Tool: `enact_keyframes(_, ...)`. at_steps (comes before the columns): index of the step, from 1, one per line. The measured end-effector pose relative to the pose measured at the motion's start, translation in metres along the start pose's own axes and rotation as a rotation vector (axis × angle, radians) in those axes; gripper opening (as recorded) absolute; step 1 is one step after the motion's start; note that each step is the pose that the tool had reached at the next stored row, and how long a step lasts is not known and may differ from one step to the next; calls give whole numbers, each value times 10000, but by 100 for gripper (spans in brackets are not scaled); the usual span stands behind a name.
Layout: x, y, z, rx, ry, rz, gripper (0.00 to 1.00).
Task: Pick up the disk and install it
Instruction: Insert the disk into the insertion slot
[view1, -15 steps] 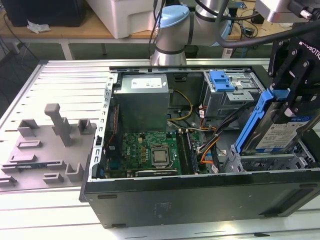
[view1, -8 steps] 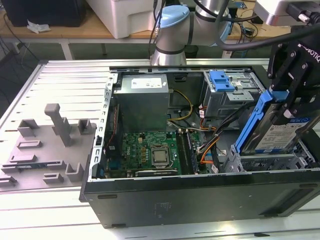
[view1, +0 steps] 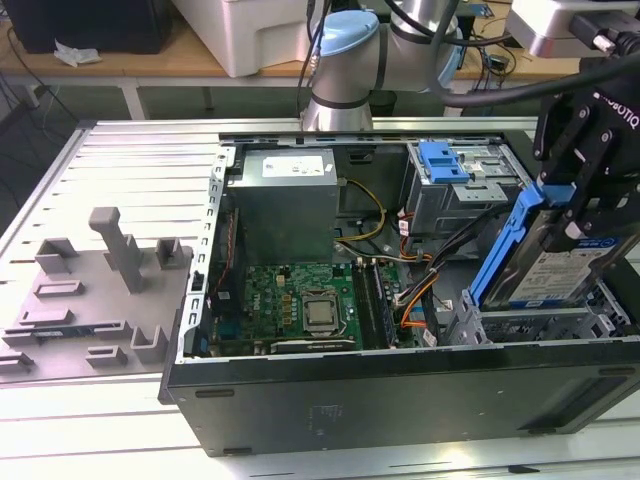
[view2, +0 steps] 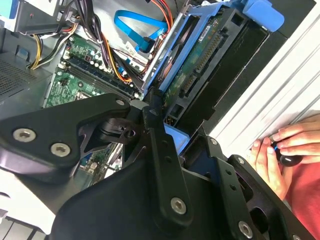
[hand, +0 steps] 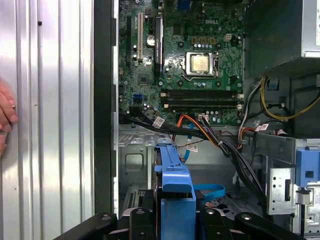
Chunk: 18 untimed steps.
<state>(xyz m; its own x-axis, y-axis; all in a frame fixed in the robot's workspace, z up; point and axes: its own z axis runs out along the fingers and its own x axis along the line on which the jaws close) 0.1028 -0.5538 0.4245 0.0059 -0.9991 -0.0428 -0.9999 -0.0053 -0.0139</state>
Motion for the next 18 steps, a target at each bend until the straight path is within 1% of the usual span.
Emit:
enact_keyframes(15,3,1,69,0,1,0,36)
enact_keyframes(18,4,2,94,0,0,1,36)
